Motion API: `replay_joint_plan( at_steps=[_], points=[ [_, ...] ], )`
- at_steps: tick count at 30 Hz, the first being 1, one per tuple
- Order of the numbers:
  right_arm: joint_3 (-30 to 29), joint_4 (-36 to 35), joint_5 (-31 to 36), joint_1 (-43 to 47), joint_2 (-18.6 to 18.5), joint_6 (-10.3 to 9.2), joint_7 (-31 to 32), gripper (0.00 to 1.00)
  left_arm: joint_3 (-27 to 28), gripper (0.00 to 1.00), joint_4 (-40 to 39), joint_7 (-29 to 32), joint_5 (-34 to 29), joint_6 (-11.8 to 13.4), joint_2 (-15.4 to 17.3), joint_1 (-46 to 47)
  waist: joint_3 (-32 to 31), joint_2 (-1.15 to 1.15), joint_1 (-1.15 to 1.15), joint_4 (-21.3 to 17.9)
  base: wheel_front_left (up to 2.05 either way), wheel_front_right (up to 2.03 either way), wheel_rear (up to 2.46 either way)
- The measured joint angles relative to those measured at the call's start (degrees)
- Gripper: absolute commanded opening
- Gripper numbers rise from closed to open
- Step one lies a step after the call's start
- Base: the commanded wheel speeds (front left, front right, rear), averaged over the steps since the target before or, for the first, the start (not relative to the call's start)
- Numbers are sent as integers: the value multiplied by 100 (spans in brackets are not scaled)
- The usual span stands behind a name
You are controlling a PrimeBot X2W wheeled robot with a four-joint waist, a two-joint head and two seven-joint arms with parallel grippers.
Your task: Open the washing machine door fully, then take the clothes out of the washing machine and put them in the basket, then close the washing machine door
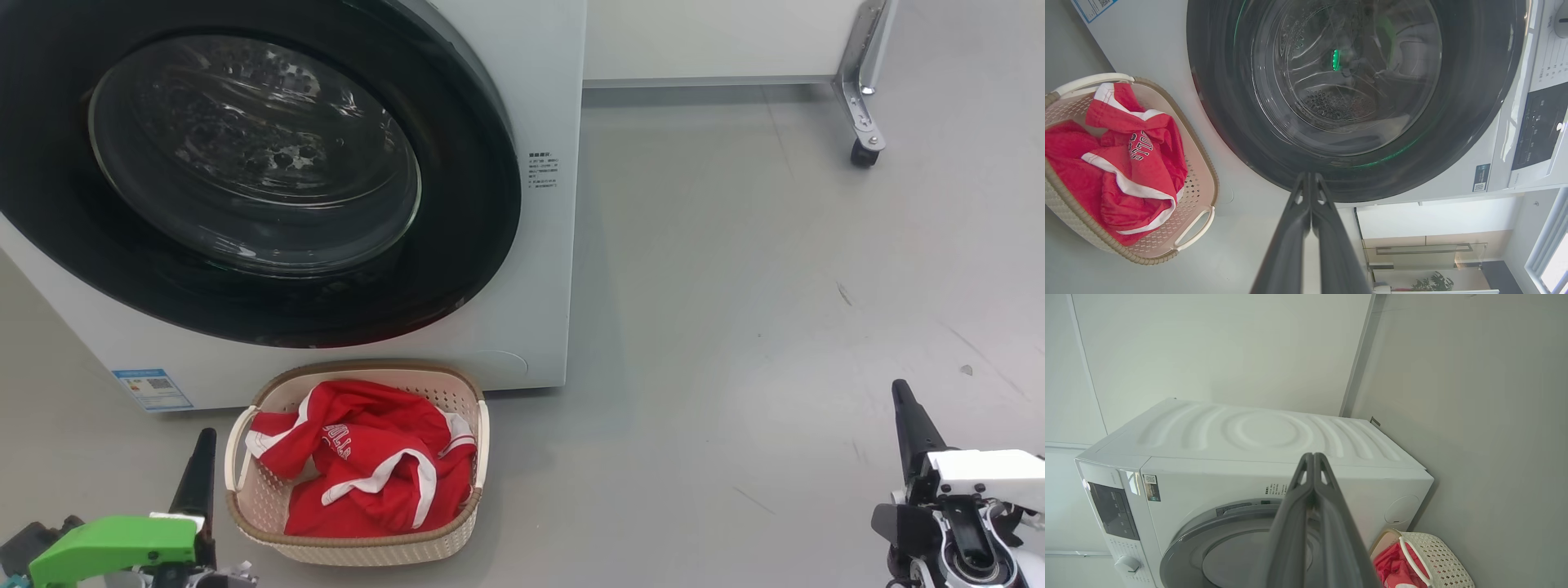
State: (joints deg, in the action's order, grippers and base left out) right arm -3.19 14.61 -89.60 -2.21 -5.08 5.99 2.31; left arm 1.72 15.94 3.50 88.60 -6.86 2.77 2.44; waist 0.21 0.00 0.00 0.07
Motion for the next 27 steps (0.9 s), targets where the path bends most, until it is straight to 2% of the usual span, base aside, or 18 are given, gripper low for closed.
replay_joint_plan(
  at_steps=[9,27],
  points=[
    [-99,78,-502,-81,54,49,118,0,68,0,-4,103,420,-1,8,79,-5,0,0,-6,0,0,0],
    [-112,105,-509,-88,55,52,119,0,77,0,-4,103,425,-1,9,80,-5,0,0,-6,0,0,0]
  ],
)
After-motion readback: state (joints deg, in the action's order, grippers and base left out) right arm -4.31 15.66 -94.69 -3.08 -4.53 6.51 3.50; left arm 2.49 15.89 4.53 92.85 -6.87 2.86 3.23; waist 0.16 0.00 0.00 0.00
